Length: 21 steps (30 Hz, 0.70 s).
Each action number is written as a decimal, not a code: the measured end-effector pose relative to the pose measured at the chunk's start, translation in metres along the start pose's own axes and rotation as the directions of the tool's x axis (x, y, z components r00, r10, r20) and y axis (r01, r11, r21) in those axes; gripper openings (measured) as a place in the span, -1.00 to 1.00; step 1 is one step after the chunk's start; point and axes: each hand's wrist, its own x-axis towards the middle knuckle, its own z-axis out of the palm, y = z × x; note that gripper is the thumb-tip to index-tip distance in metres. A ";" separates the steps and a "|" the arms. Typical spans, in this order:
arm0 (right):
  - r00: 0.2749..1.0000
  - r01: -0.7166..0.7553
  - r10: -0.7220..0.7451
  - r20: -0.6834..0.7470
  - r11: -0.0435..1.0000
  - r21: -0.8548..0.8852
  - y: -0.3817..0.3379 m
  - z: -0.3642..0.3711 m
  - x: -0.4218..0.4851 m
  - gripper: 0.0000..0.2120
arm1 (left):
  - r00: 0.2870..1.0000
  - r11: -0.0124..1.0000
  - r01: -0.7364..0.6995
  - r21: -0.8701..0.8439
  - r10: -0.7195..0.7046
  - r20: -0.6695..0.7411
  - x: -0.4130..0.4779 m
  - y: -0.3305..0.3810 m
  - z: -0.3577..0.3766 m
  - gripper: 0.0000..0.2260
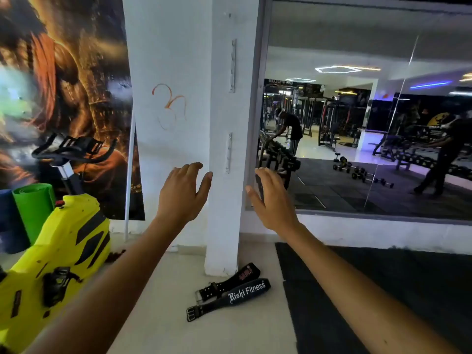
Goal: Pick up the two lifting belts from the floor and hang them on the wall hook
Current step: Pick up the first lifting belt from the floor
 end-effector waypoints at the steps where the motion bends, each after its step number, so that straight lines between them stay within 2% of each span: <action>1: 1.000 -0.012 0.012 0.004 1.000 0.025 0.007 0.007 -0.002 -0.52 | 1.000 0.999 0.030 -0.011 -0.030 0.006 -0.002 -0.001 0.008 -0.54; 8: 0.984 -0.134 0.117 0.136 0.983 0.124 0.055 0.082 -0.009 -0.57 | 0.976 0.980 0.193 -0.047 -0.187 0.110 -0.011 -0.042 0.091 -0.53; 13: 0.920 -0.302 0.240 0.311 0.938 0.170 0.103 0.169 -0.002 -0.65 | 0.913 0.936 0.336 -0.106 -0.295 0.282 -0.002 -0.098 0.174 -0.54; 17: 0.838 -0.425 0.328 0.436 0.893 0.145 0.139 0.246 0.013 -0.66 | 0.797 0.842 0.519 -0.148 -0.415 0.438 0.007 -0.153 0.243 -0.62; 21: 0.699 -0.584 0.452 0.554 0.808 0.078 0.170 0.319 0.027 -0.68 | 0.606 0.726 0.683 -0.082 -0.501 0.619 0.012 -0.205 0.312 -0.66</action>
